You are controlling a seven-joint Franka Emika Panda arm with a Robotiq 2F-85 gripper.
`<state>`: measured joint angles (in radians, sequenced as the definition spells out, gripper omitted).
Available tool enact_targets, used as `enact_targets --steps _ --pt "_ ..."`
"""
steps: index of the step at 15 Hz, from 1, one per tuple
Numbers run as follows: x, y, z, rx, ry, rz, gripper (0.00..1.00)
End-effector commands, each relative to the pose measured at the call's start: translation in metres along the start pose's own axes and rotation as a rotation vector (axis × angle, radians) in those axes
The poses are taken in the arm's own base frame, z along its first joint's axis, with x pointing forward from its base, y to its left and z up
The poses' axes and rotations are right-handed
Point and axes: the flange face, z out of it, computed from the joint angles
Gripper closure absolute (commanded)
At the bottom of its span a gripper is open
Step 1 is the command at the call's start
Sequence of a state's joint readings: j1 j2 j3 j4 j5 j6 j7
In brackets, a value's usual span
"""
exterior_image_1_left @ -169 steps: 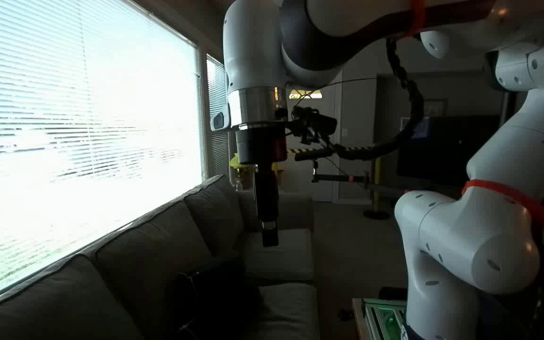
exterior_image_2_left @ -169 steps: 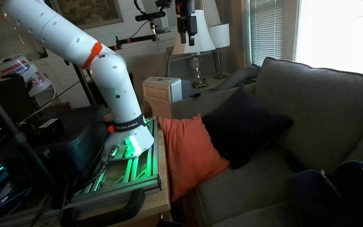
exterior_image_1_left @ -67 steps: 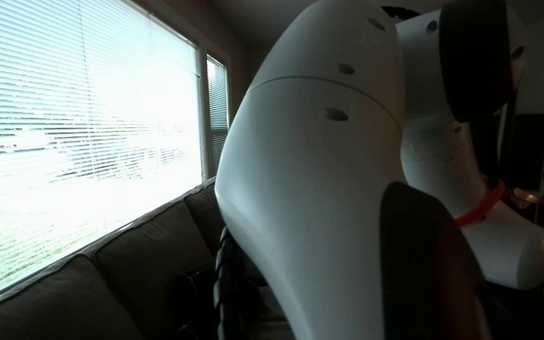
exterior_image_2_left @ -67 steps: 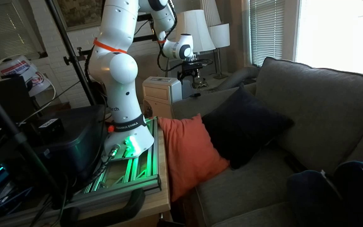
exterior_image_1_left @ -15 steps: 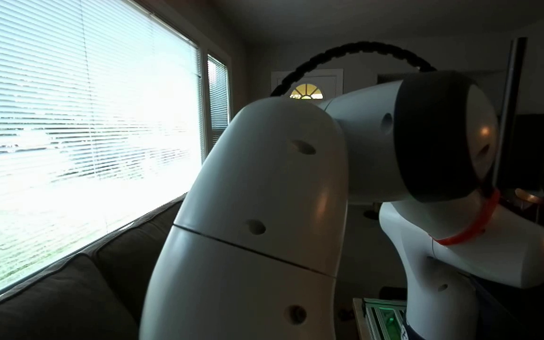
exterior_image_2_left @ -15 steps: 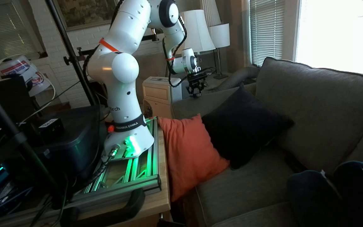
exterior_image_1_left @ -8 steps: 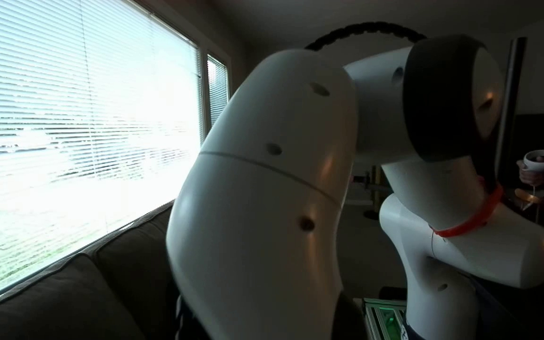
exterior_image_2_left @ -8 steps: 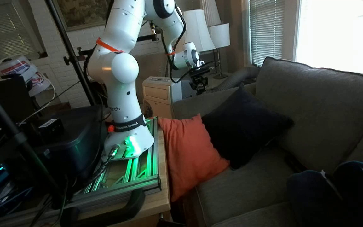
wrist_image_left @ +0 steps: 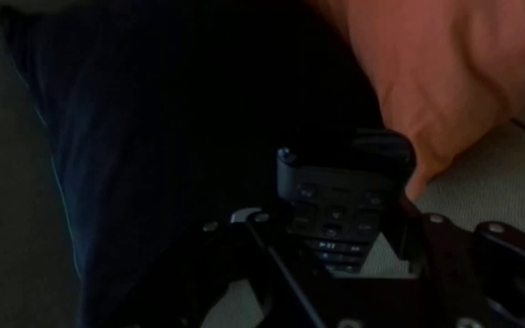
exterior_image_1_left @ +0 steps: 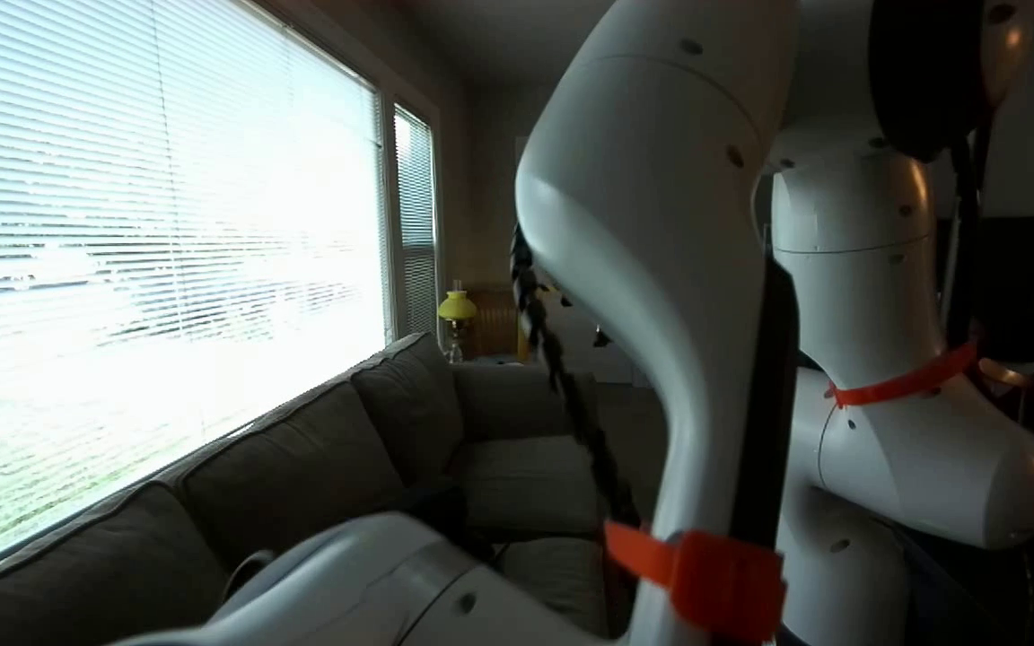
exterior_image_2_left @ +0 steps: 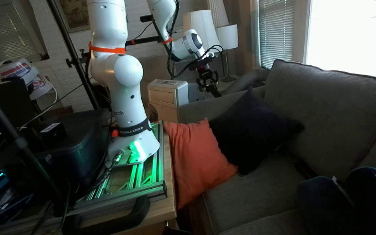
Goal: Put the remote control on the backrest of the sofa.
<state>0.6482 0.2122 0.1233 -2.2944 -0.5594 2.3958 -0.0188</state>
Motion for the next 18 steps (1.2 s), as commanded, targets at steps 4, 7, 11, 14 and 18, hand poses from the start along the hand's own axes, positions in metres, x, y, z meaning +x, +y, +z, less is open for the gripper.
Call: enact_targets --steps 4,7,11,14,18 --pt "-0.125 0.004 0.009 0.014 -0.203 0.320 0.70" --pt "-0.164 0.018 0.025 0.014 -0.253 0.470 0.70" --pt "-0.195 0.057 0.034 -0.056 -0.266 0.628 0.70" --pt "-0.218 0.089 0.037 -0.134 -0.272 0.712 0.70" --pt "-0.231 0.133 0.039 -0.244 -0.235 0.720 0.70"
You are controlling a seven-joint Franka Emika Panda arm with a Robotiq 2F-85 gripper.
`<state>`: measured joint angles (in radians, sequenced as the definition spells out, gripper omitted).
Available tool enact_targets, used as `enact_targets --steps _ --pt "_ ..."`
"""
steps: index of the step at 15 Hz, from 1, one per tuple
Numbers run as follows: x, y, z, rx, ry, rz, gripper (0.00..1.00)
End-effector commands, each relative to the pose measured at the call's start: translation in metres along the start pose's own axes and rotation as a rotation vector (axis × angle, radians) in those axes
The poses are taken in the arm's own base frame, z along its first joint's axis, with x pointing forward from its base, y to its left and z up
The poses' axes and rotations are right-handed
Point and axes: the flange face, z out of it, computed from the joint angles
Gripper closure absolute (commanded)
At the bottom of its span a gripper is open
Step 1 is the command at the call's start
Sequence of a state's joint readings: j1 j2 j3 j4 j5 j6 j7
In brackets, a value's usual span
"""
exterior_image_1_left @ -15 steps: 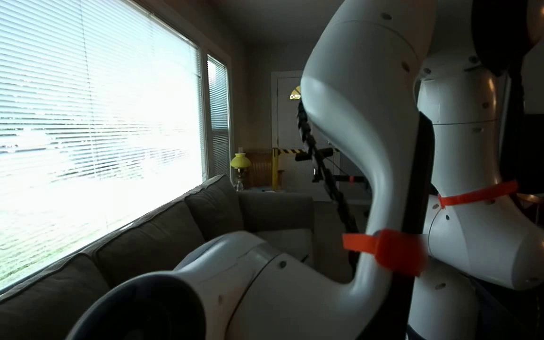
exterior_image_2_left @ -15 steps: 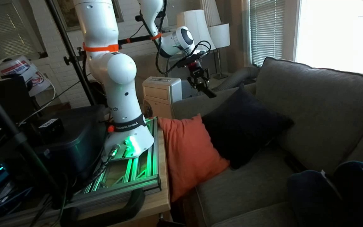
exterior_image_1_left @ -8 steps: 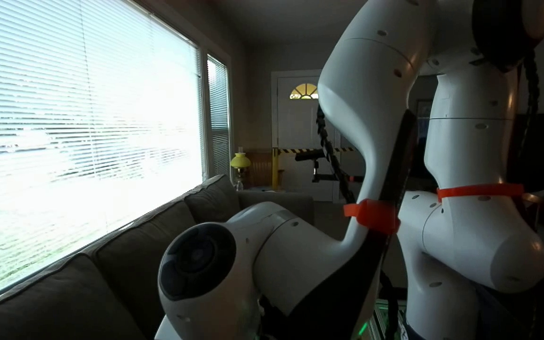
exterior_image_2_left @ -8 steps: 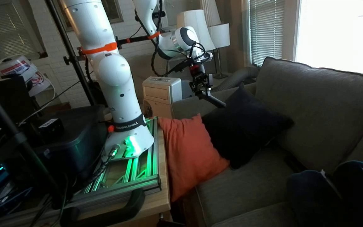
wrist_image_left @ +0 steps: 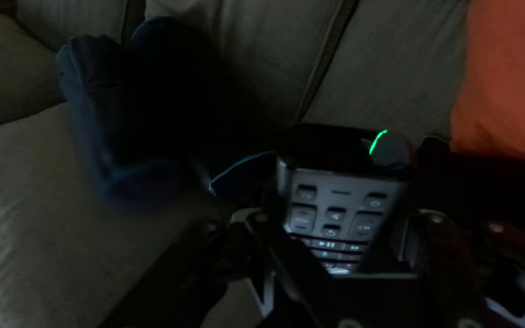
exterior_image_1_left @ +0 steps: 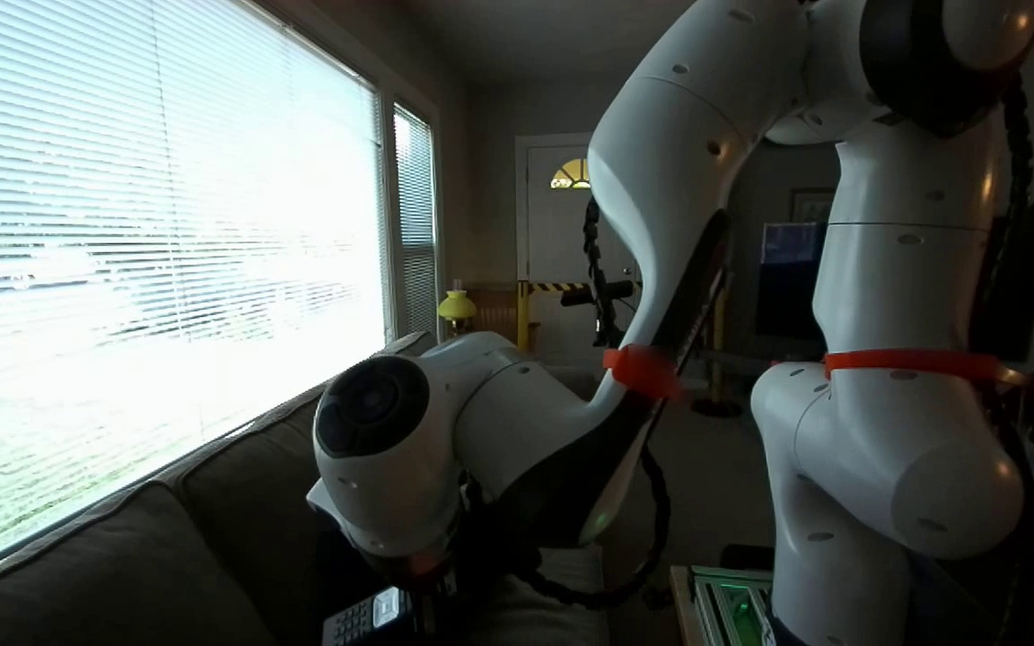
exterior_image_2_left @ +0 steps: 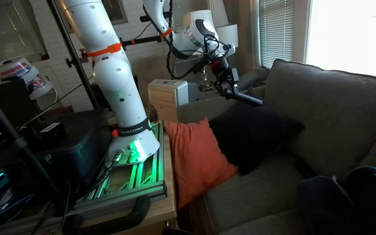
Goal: Put the remote control on the backrest of the sofa.
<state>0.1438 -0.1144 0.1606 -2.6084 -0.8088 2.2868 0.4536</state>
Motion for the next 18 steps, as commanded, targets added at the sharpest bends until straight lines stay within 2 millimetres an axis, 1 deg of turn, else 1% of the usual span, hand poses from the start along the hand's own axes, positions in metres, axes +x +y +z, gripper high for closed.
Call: enact_targets --steps 1,2,3,5,9,10,12,15,18 --pt "0.021 0.025 -0.004 -0.061 0.099 -0.001 0.70" --pt "0.026 0.024 -0.014 -0.036 0.155 -0.008 0.70" --pt "0.015 0.024 -0.006 -0.037 0.082 0.001 0.45" --pt "0.023 0.025 -0.014 -0.028 0.129 0.000 0.45" --pt "0.024 0.024 -0.016 -0.028 0.135 -0.002 0.45" --pt "0.024 0.024 -0.016 -0.028 0.135 -0.002 0.70" --pt "0.036 0.030 -0.019 -0.073 0.175 0.070 0.70" --pt "0.059 0.045 -0.016 -0.173 0.250 0.199 0.70" --pt "0.093 0.060 -0.005 -0.232 0.333 0.331 0.70"
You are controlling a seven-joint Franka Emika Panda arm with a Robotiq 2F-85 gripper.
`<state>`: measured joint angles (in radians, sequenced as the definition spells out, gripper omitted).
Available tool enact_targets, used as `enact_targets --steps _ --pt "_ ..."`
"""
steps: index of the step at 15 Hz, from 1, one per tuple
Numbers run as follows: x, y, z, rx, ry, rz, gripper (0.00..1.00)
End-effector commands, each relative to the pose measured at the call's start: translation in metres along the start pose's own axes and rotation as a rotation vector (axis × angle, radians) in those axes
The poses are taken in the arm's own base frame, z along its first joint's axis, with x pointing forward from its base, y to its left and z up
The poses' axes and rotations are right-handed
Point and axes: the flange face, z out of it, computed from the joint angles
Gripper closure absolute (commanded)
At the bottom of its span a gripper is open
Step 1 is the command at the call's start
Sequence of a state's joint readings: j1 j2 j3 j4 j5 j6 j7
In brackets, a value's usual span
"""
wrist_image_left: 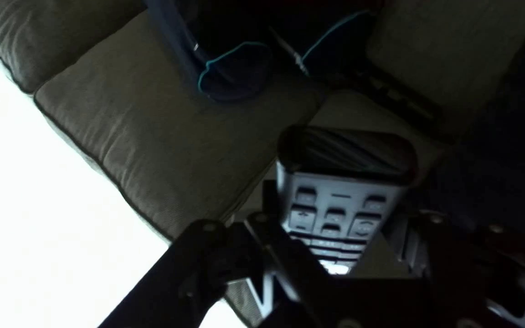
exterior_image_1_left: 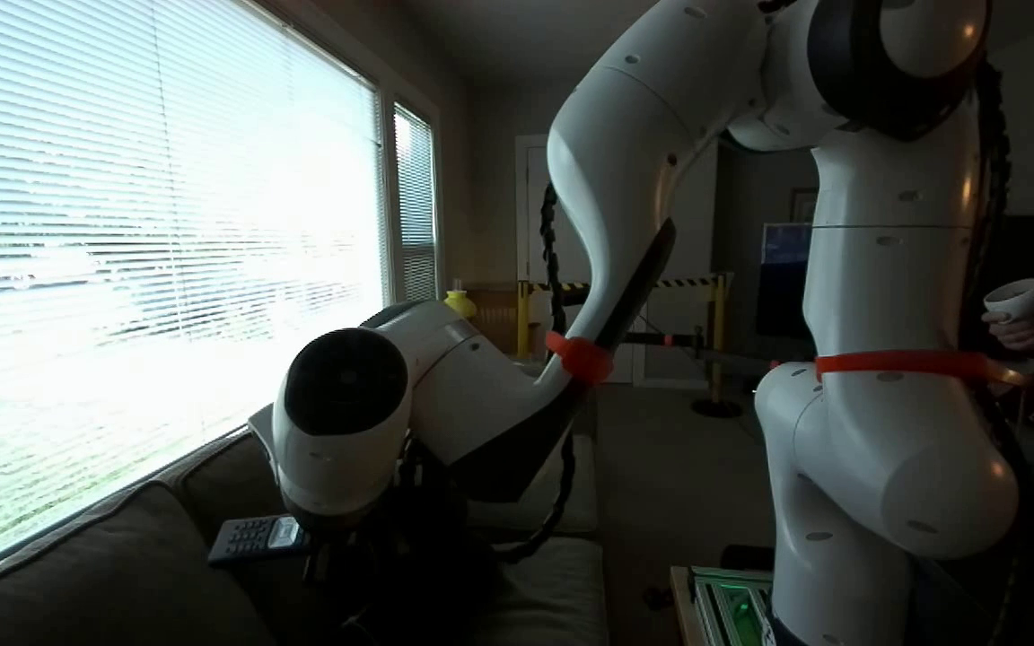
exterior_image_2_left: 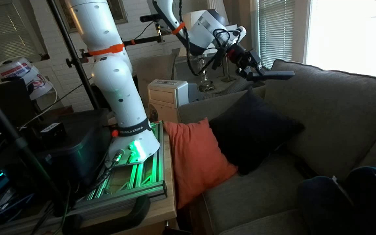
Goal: Put the remote control on the backrest of the sofa.
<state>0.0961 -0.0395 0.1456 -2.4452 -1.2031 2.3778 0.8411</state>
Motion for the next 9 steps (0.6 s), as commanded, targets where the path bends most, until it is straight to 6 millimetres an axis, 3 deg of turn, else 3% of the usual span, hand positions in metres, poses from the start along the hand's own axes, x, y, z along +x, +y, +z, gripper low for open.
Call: enact_targets --steps 1,4,9 --pt "0.043 -0.002 0.035 -0.071 0.077 0.157 0.70" --pt "0.080 -0.001 0.065 -0.089 0.139 0.284 0.70" --pt "0.133 0.018 0.114 -0.100 0.199 0.427 0.70"
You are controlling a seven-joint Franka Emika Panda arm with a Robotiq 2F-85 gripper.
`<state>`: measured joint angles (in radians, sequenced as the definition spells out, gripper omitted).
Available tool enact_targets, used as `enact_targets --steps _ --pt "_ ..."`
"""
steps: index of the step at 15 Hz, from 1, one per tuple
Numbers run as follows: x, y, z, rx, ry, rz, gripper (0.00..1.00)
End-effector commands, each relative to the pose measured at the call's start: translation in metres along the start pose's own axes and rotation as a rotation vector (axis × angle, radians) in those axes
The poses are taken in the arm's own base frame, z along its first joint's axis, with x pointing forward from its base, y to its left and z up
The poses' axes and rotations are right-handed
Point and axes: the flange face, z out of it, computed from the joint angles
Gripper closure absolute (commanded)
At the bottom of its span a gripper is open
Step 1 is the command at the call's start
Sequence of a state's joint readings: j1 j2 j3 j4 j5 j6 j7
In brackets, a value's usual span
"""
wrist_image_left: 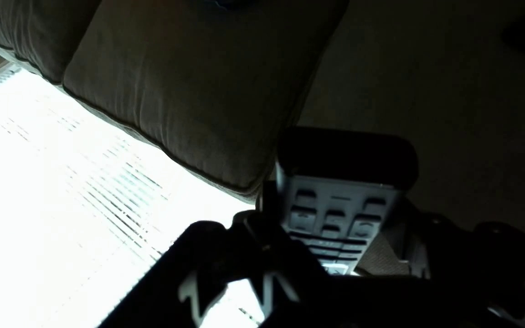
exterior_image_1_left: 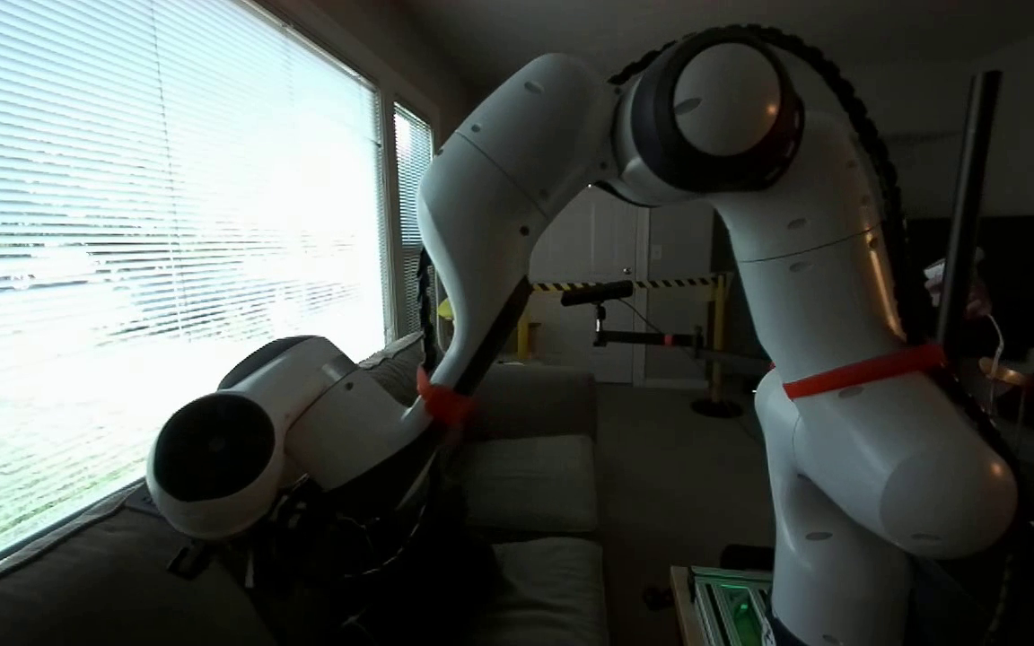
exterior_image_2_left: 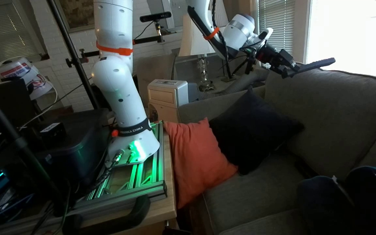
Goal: Put the remote control on the backrest of the sofa.
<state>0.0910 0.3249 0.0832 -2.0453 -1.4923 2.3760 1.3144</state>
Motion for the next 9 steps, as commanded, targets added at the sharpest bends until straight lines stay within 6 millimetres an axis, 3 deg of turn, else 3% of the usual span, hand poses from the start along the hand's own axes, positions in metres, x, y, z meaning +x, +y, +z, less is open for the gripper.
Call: enact_targets --steps 1,5,9 --pt "0.035 -0.005 0.044 0.002 0.053 0.104 0.70" --pt "0.081 0.002 0.065 0.099 0.140 0.201 0.70" --pt "0.119 -0.007 0.063 0.271 0.224 0.257 0.70"
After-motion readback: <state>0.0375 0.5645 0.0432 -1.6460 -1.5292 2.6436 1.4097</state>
